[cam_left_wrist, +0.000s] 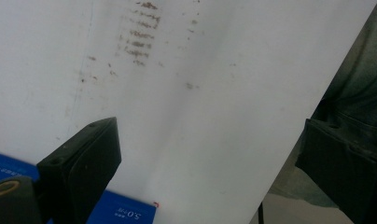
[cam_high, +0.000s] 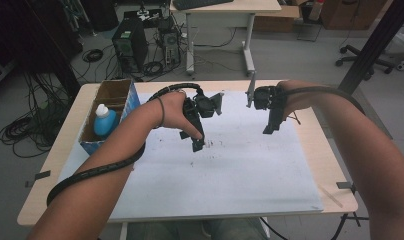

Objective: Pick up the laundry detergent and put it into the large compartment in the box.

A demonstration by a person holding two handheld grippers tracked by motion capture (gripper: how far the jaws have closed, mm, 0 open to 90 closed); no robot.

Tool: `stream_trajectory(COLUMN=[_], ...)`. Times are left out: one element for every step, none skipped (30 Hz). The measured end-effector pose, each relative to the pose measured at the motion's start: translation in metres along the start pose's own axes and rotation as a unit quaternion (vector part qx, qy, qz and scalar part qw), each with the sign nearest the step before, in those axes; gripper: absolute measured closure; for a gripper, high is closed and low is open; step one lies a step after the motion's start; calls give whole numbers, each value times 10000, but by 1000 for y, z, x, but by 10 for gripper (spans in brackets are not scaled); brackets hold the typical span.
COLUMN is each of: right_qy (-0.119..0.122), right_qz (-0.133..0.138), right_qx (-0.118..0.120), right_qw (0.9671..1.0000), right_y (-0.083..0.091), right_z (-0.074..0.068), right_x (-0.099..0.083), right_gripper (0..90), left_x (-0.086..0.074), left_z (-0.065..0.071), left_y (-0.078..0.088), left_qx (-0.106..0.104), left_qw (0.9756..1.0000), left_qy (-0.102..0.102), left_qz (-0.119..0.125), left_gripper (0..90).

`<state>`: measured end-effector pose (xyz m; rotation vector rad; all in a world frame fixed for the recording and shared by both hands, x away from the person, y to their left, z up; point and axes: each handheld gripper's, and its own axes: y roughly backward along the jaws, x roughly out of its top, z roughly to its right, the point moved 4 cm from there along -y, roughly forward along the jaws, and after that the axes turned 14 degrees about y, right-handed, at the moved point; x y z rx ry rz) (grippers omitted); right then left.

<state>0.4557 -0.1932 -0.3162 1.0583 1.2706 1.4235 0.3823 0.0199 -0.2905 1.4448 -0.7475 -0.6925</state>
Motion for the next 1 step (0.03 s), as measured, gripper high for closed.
stream_trajectory(right_qy=[2], right_qz=[-2], right_qx=[2], right_qw=[10000], right_y=[0], right_z=[-1], right_x=[0], right_gripper=[9], left_x=[-1], left_z=[1], left_y=[0], left_qx=[10], left_qw=[10000], left_qy=[-3], left_qz=[5], left_gripper=[62])
